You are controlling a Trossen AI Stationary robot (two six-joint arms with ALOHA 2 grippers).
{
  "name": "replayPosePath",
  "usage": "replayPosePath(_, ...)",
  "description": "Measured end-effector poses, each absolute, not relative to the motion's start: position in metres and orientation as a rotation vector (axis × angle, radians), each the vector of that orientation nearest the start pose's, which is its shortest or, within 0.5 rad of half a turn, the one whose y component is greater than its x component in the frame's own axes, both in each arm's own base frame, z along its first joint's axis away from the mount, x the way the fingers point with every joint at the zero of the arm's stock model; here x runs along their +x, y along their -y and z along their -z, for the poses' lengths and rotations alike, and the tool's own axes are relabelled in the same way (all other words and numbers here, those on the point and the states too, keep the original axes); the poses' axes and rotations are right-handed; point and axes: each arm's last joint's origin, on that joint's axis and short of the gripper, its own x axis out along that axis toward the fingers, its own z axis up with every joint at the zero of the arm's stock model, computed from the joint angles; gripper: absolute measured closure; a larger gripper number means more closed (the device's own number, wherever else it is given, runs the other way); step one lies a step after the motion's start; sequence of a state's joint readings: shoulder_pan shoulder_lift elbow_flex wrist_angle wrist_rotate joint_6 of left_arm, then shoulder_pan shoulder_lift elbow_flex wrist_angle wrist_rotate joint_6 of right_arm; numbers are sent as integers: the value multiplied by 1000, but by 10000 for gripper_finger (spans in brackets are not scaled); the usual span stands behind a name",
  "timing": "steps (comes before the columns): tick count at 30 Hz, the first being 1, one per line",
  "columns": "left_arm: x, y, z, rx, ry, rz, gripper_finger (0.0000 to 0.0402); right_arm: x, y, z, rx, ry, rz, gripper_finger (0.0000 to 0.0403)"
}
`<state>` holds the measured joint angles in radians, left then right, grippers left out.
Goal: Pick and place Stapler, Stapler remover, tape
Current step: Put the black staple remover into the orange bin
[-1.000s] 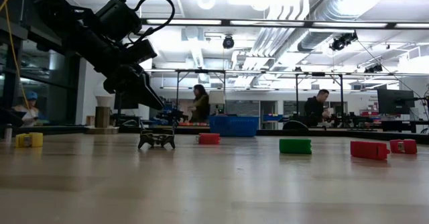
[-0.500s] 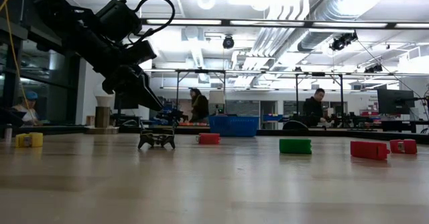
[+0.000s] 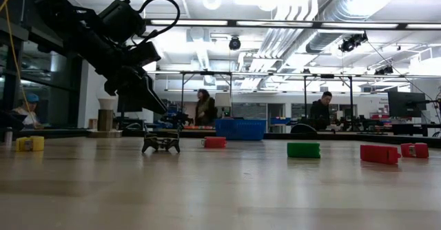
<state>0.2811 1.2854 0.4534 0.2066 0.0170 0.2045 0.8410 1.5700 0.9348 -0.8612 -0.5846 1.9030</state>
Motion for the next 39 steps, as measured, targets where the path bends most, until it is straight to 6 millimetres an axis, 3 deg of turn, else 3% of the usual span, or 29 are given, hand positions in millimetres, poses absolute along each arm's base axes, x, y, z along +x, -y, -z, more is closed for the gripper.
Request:
replayPosePath(7, 224, -64, -160, 104, -643, -191, 270, 158, -199, -193, 1046, -1939, 632, 201)
replayPosePath(15, 222, -65, -157, 114, -683, -234, 270, 153, -177, -216, 984, -1655, 603, 199)
replayPosePath(27, 216, -65, -150, 91, -779, -278, 270, 179, -130, -218, 493, -1298, 555, 201)
replayPosePath(33, 216, -61, -149, 37, -773, -149, 270, 198, -108, -221, 188, -1121, 541, 202)
replayPosePath(39, 217, -57, -149, -29, -753, -29, 270, 212, -91, -224, 8, -1045, 543, 203)
